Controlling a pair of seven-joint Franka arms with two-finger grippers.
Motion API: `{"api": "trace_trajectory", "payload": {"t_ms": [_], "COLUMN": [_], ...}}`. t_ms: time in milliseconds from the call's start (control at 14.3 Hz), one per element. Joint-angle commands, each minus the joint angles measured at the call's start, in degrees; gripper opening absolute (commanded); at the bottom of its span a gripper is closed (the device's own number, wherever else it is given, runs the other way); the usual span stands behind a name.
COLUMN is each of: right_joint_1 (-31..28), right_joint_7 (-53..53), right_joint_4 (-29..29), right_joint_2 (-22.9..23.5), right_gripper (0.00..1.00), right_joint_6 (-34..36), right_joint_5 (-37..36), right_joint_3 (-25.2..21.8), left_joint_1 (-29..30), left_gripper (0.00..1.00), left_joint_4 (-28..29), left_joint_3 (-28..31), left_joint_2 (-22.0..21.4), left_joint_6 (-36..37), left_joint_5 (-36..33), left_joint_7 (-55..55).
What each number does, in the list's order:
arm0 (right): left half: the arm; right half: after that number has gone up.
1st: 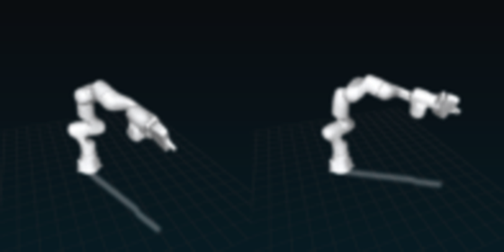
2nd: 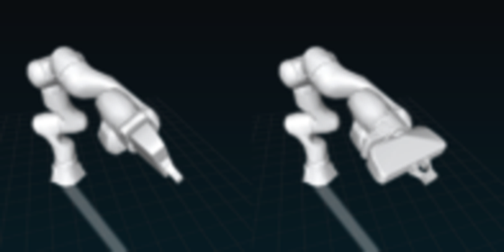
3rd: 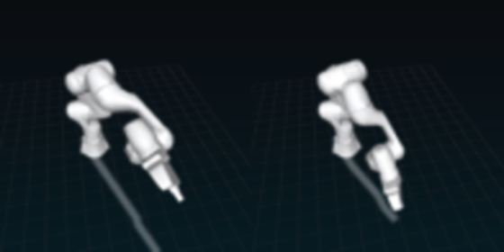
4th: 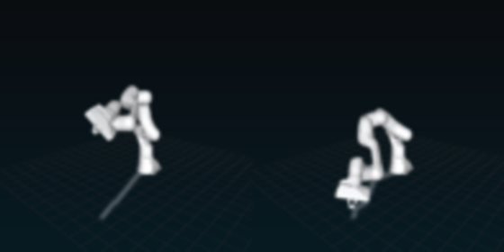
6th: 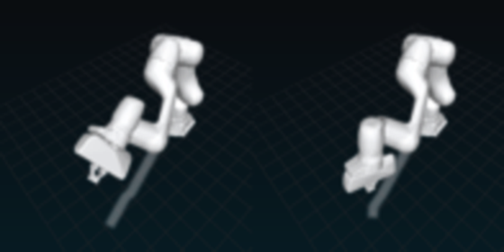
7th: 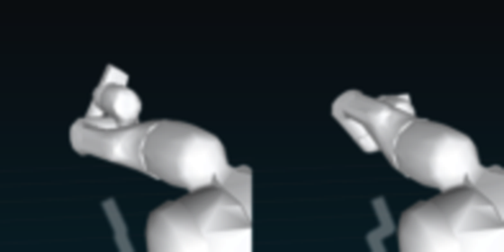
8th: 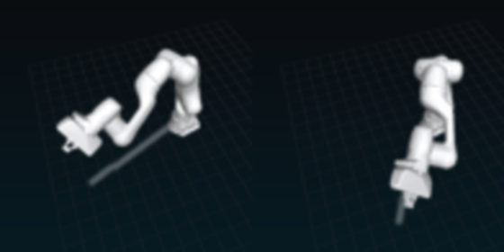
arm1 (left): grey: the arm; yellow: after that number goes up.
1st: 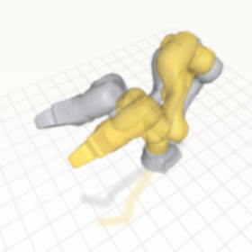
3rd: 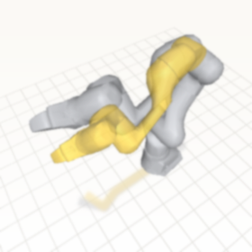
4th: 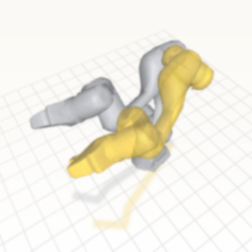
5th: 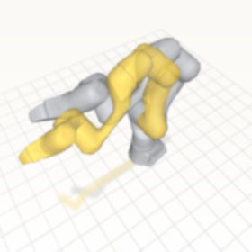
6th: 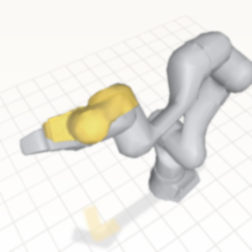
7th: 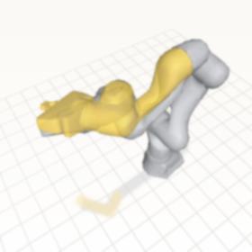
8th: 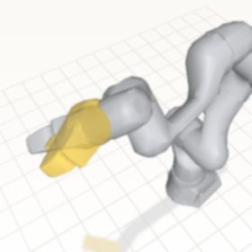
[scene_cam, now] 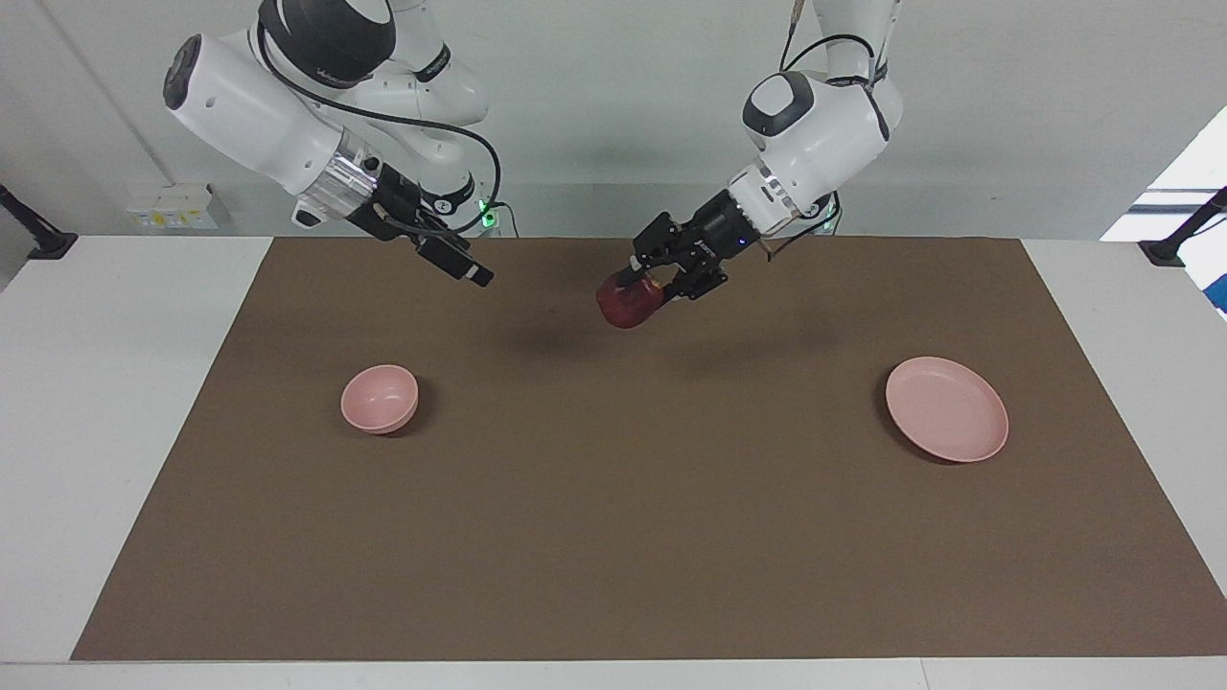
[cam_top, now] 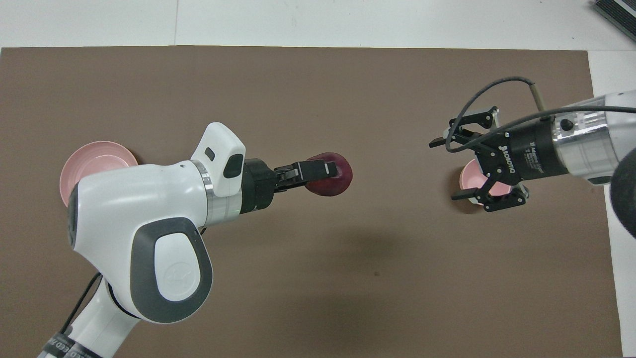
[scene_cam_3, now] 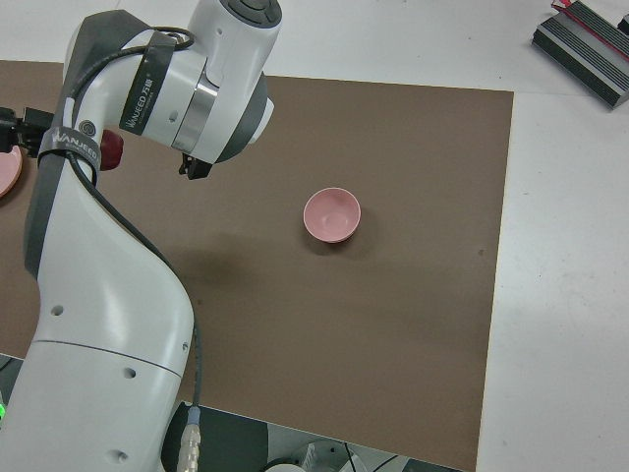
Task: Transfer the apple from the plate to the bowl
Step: 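Grasp the apple with the right gripper and open the left gripper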
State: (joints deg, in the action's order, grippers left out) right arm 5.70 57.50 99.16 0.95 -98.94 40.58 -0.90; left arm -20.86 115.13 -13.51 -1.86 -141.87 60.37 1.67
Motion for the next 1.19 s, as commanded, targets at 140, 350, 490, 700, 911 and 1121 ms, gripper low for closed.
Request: {"api": "trace_trajectory", "payload": {"t_ms": [140,350,490,700,911,1121], "right_joint_1": [2.03,4.48,5.81,7.29,7.66,7.74], "right_joint_7": [3.05,5.33,6.75,7.62,7.89,7.98], "right_joint_4": [-0.37,-0.63,-0.81,-0.72,-0.19,-0.19], "right_joint_2": [3.26,4.50,5.02,5.38,5.38,5.38], "right_gripper": [1.00,1.00,1.00,1.00,1.00,1.00], "right_joint_6": [-3.62,-6.08,-6.62,-6.52,-5.91,-6.09], "right_joint_5": [6.26,8.20,8.03,8.11,8.11,8.20], "right_joint_3": [0.37,0.46,0.46,0.46,0.46,0.46], "left_joint_1": [-0.94,-0.85,-0.94,-0.85,-0.85,-0.94], "left_gripper": [0.00,0.00,0.00,0.00,0.00,0.00], "left_joint_4": [0.45,0.45,0.45,0.45,0.45,0.45], "left_joint_3": [-1.16,-2.66,-2.83,-3.19,-3.19,-3.19], "left_joint_2": [-1.39,-1.48,-1.48,-1.48,-1.48,-1.48], "left_joint_6": [-3.41,-5.25,-6.57,-6.75,-6.75,-6.75], "left_joint_5": [1.77,3.09,3.09,3.09,3.09,3.09], "left_joint_7": [1.93,2.02,2.20,3.08,3.34,3.43]}}
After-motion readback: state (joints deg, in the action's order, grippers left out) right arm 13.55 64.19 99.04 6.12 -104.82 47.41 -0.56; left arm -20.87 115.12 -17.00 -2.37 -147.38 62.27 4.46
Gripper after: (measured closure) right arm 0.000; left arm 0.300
